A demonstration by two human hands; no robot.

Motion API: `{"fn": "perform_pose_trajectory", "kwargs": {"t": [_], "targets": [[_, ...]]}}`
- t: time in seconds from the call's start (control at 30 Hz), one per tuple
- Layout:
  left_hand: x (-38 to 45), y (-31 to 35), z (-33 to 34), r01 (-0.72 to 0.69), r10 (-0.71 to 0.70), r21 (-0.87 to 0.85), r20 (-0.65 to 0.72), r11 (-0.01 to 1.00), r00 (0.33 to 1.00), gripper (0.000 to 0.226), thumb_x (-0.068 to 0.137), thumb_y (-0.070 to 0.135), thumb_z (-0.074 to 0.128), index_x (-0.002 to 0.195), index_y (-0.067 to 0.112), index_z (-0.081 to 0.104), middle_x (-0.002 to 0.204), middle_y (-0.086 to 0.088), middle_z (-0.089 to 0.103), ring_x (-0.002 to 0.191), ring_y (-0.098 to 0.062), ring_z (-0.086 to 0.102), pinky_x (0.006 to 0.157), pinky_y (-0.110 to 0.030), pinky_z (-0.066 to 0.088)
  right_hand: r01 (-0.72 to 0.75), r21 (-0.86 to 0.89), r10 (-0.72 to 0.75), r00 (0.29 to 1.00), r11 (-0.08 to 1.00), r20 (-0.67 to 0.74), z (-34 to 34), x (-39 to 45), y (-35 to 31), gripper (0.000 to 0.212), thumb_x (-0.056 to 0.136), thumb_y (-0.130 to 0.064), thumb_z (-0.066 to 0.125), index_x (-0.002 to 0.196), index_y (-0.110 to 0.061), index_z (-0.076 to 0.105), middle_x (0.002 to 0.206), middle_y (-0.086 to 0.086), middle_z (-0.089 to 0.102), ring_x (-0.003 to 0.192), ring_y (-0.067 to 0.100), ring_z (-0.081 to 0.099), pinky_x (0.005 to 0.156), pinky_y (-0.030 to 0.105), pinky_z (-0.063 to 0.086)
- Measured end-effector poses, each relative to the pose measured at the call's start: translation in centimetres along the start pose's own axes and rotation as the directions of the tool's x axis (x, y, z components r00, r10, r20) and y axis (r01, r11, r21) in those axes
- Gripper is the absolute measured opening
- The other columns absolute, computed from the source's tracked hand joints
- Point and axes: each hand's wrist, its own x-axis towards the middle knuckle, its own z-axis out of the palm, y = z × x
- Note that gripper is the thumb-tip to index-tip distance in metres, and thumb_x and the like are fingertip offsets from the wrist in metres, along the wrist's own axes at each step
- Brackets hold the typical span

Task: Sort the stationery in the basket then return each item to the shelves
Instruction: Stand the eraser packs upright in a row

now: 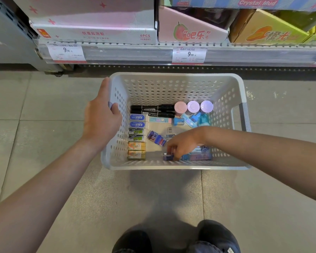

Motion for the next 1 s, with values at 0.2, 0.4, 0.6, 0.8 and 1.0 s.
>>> {"fn": "perform_pose_trajectory", "kwargs": {"t": [0.2,0.4,0.6,0.8,1.0], "targets": [[0.1,-0.2,0.1,0.001,-0.001,-0.005,-0.002,1.0,1.0,0.063,0.095,0.006,0.046,0.151,0.021,0.02,0.062,-0.003,0.039,0.051,-0.014,0.039,0.049,-0.032,0.039,0.057,0.201,-0.027,0.989,0.978,-0.148,-1.1,-1.0,1.5,0.033,0.1,-0.024,0.041,0.12,-0.002,0.057,0.114,0.009,0.061,0.102,0.016,0.053,0.096,0.031,0.041],[0.1,-0.2,0.1,-0.008,0.008,-0.009,-0.004,1.0,1.0,0.063,0.095,0.006,0.046,0.151,0.02,0.021,0.062,-0.001,0.038,0.051,-0.012,0.039,0.049,-0.027,0.036,0.031,0.773,0.001,0.999,0.634,-0.041,-1.5,-1.8,2.3,0.033,0.101,-0.019,0.03,0.096,-0.012,0.062,0.09,0.005,0.067,0.079,0.013,0.065,0.074,0.021,0.05],[0.1,-0.4,0.1,-0.002,0.002,-0.011,-0.003,1.0,1.0,0.063,0.095,0.008,0.047,0.151,0.021,0.02,0.063,0.001,0.04,0.052,-0.012,0.04,0.049,-0.026,0.035,0.043,0.811,-0.031,0.999,0.584,-0.031,-1.6,-2.0,2.1,0.036,0.101,-0.026,0.027,0.097,-0.014,0.061,0.092,0.008,0.066,0.071,0.015,0.061,0.072,0.025,0.052],[0.1,-0.3,0.1,0.0,0.0,-0.017,-0.004,1.0,1.0,0.063,0.095,0.007,0.047,0.151,0.021,0.021,0.062,-0.002,0.04,0.052,-0.014,0.041,0.05,-0.031,0.04,0.057,0.673,0.041,0.991,0.737,-0.129,-0.4,-0.9,1.1,0.01,0.096,-0.014,0.049,0.098,-0.009,0.058,0.089,0.002,0.054,0.073,0.009,0.058,0.069,0.017,0.053],[0.1,-0.3,0.1,0.007,-0.007,-0.02,-0.002,1.0,1.0,0.063,0.095,0.006,0.046,0.151,0.022,0.021,0.061,-0.002,0.038,0.051,-0.014,0.039,0.051,-0.034,0.039,0.043,0.16,0.013,0.943,0.986,-0.333,1.3,1.7,-1.4,0.029,0.087,-0.025,0.064,0.11,-0.007,0.066,0.105,0.011,0.067,0.094,0.024,0.059,0.078,0.029,0.045]]}}
